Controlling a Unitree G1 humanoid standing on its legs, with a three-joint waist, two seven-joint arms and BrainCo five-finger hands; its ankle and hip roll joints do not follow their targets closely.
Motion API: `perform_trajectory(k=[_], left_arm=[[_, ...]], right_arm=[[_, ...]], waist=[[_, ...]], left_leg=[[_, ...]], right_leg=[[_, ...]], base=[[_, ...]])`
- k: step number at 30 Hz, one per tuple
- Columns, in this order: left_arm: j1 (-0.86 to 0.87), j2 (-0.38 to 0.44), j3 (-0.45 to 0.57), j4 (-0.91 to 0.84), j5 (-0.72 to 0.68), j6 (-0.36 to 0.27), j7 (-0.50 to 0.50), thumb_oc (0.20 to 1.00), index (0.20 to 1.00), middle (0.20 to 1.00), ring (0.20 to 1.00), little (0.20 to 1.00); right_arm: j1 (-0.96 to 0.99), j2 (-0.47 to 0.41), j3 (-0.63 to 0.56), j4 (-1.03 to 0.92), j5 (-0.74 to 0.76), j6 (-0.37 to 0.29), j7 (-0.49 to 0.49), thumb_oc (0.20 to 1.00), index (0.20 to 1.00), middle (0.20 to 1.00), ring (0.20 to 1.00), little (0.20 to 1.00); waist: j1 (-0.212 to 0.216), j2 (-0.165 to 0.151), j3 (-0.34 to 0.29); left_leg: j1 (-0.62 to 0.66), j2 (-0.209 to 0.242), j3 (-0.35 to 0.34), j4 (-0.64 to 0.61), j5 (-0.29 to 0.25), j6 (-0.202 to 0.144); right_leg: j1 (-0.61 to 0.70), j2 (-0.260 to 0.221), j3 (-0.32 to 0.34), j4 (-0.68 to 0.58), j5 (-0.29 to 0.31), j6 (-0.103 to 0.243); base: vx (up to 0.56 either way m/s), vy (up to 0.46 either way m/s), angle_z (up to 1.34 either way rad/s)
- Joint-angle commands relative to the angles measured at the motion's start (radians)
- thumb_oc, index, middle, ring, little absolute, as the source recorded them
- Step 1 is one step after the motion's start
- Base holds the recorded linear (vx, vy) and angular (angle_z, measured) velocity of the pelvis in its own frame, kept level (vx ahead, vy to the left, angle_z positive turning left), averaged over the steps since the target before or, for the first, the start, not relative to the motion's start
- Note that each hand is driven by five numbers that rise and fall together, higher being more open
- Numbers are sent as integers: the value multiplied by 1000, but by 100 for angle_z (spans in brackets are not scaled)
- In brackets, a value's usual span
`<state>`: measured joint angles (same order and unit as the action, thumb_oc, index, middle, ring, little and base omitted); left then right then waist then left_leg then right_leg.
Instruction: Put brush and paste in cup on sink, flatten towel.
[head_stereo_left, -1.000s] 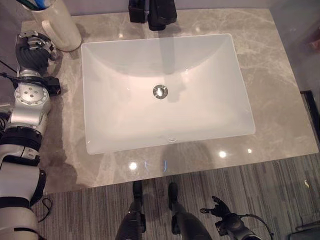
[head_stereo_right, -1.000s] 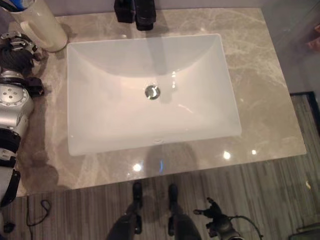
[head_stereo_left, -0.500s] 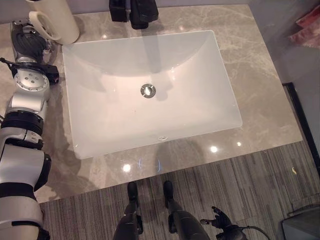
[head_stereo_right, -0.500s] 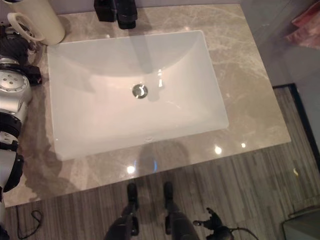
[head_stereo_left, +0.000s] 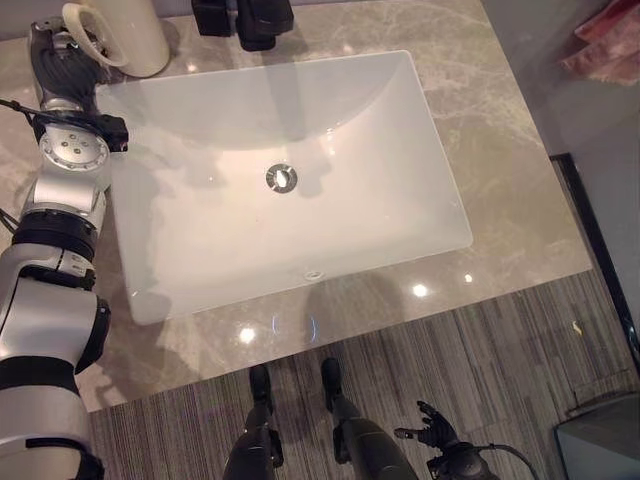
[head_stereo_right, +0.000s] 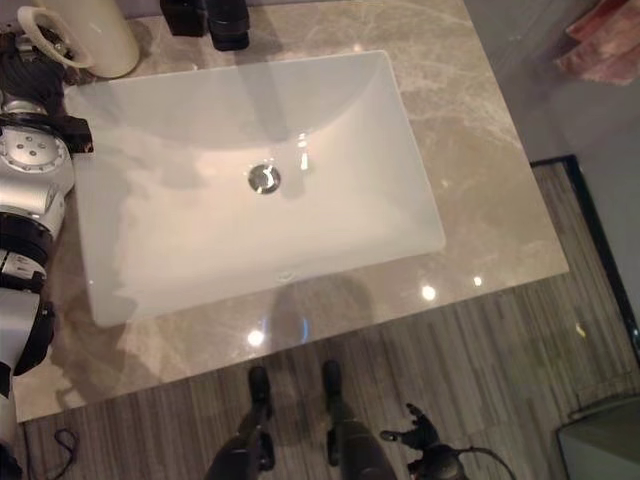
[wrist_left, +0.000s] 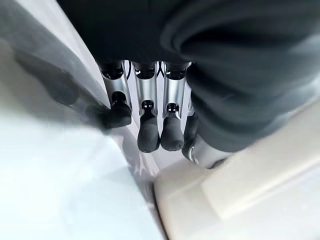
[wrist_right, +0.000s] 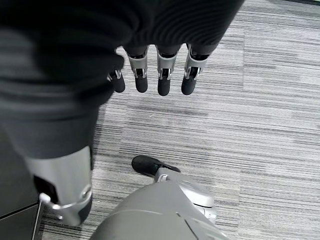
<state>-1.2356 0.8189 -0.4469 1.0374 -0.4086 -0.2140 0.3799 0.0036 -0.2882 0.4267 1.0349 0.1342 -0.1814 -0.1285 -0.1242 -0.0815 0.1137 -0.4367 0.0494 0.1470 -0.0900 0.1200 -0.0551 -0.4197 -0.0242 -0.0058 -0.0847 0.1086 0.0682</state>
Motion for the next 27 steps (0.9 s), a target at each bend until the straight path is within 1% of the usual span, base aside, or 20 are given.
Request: perform_trajectory(k=[1,6,8,10,11,12,14,16,19,22,23,24,26,27], left_arm=[[-10,-63,-30,92,23,28,-4,200,200,200,200,200],[-16,-86,12,122,44,46,73,200,200,200,200,200],[-14,-95,34,115,71,56,126,200,200,200,200,200],[8,-98,63,89,84,54,169,200,200,200,200,200],[9,-97,64,87,85,54,170,200,200,200,200,200],[41,-93,105,56,97,48,221,200,200,200,200,200],[64,-90,130,35,99,43,240,200,200,200,200,200],[96,-79,157,18,108,37,265,200,200,200,200,200],[161,-61,202,-5,122,30,282,200,200,200,200,200],[257,-41,264,-38,114,15,281,200,200,200,200,200],[257,-41,264,-38,114,15,281,200,200,200,200,200],[314,-35,299,-77,112,3,282,200,200,200,200,200],[356,-38,322,-118,118,-6,283,200,200,200,200,200],[442,-47,363,-200,116,-34,273,200,200,200,200,200]], right_arm=[[12,-47,10,-17,19,-7,-7,1000,1000,1000,1000,1000],[13,-39,16,-12,16,-11,-21,1000,1000,1000,1000,1000],[11,-32,22,-6,14,-12,-28,1000,1000,1000,1000,1000],[11,-29,26,-4,9,-12,-35,1000,1000,1000,1000,1000],[10,-29,26,-4,9,-12,-35,1000,1000,1000,1000,1000],[8,-24,26,7,2,-12,-42,1000,1000,1000,1000,1000],[6,-26,28,6,-3,-12,-43,1000,1000,1000,1000,1000],[8,-23,25,18,-12,-11,-46,1000,1000,1000,1000,1000],[6,-15,13,46,-22,-7,-51,1000,1000,1000,1000,1000],[20,-17,0,72,-48,1,-49,1000,1000,1000,1000,1000],[20,-17,0,72,-48,1,-49,1000,1000,1000,1000,1000],[29,-17,-14,75,-57,4,-44,1000,1000,1000,1000,1000],[33,-21,-20,78,-63,5,-44,1000,1000,1000,1000,1000],[35,-21,-34,77,-70,8,-40,1000,1000,1000,1000,1000]], waist=[[2,11,41],[5,9,38],[8,7,35],[15,5,33],[13,3,32],[22,1,25],[25,-5,19],[34,-8,10],[45,-16,-10],[60,-13,-30],[60,-13,-30],[68,-12,-39],[72,-9,-42],[83,-7,-45]], left_leg=[[80,48,-7,3,-39,-63],[84,51,-12,3,-40,-64],[89,52,-15,3,-41,-64],[96,53,-19,3,-43,-65],[92,51,-19,3,-37,-65],[107,54,-22,3,-46,-66],[114,51,-25,3,-43,-66],[132,53,-28,3,-53,-67],[153,50,-32,3,-52,-69],[202,51,-33,3,-60,-72],[202,51,-33,3,-60,-72],[223,50,-32,3,-60,-74],[234,51,-31,3,-61,-75],[248,52,-33,3,-57,-76]], right_leg=[[-18,-30,-15,-3,120,99],[-14,-28,-20,-3,115,97],[-8,-27,-24,-3,111,96],[0,-28,-28,-3,107,95],[-3,-30,-28,-3,111,94],[12,-29,-37,-3,102,95],[21,-31,-41,-3,103,93],[41,-30,-50,-3,95,93],[67,-34,-61,-3,91,90],[115,-35,-75,-3,78,86],[115,-35,-75,-3,78,86],[137,-34,-78,-3,71,83],[148,-33,-79,-3,67,82],[166,-30,-84,-3,60,77]], base=[[0,0,0],[0,0,0],[8,-16,-1],[0,0,0],[32,-35,-3],[34,-35,-2],[28,-41,-1],[36,-51,-1],[62,-57,8],[75,-31,12],[46,-11,9],[37,-16,13],[26,-23,15],[19,-29,9]])
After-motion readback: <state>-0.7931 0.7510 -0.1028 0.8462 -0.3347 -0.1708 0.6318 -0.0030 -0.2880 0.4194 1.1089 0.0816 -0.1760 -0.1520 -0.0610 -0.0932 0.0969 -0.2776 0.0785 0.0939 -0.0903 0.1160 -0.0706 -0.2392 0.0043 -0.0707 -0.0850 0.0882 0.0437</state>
